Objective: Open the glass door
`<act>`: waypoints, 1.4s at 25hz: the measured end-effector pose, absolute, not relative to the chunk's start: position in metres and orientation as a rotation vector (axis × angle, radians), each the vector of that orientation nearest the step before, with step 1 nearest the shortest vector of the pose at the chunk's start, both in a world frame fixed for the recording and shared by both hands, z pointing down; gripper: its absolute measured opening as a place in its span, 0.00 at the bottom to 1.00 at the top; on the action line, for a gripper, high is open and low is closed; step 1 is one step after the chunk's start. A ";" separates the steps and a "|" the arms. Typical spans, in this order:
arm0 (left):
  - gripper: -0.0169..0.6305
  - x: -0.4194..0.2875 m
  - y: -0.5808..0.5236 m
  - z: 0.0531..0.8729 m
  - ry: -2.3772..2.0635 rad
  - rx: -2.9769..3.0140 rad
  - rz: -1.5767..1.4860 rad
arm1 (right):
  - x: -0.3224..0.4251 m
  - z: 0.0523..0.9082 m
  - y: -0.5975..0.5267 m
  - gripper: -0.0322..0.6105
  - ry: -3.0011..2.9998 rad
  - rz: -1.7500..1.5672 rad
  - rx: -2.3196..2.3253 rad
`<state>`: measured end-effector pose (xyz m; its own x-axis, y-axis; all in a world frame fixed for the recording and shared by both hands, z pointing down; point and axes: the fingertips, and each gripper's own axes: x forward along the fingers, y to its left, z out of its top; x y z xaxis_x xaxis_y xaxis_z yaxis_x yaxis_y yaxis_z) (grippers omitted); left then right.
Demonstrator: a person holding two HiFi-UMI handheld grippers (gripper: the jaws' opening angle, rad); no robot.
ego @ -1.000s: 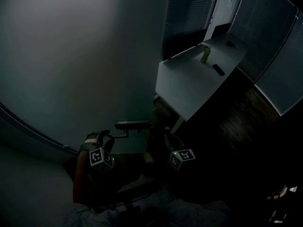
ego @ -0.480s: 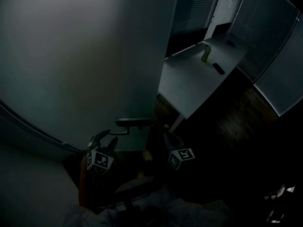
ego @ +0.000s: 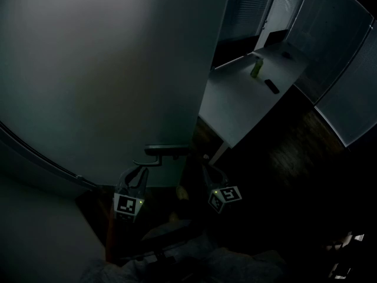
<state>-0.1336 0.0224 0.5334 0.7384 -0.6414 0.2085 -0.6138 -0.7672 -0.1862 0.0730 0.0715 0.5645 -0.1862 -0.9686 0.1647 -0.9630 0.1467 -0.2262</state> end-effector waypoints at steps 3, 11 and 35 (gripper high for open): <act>0.10 -0.133 0.025 0.532 1.061 -2.858 -0.332 | 0.070 0.565 0.074 0.05 2.354 -0.433 -1.986; 0.05 -0.134 0.036 0.539 1.125 -2.899 -0.263 | 0.057 0.556 0.079 0.05 2.363 -0.430 -1.973; 0.03 -0.130 0.055 0.538 1.174 -2.909 -0.247 | 0.053 0.537 0.086 0.05 2.374 -0.356 -1.941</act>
<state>-0.1303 0.0549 0.5384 0.7092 -0.6894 0.1475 -0.6903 -0.7216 -0.0535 0.0525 0.0859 0.5372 -0.2086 -0.9726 0.1027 -0.9600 0.1836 -0.2116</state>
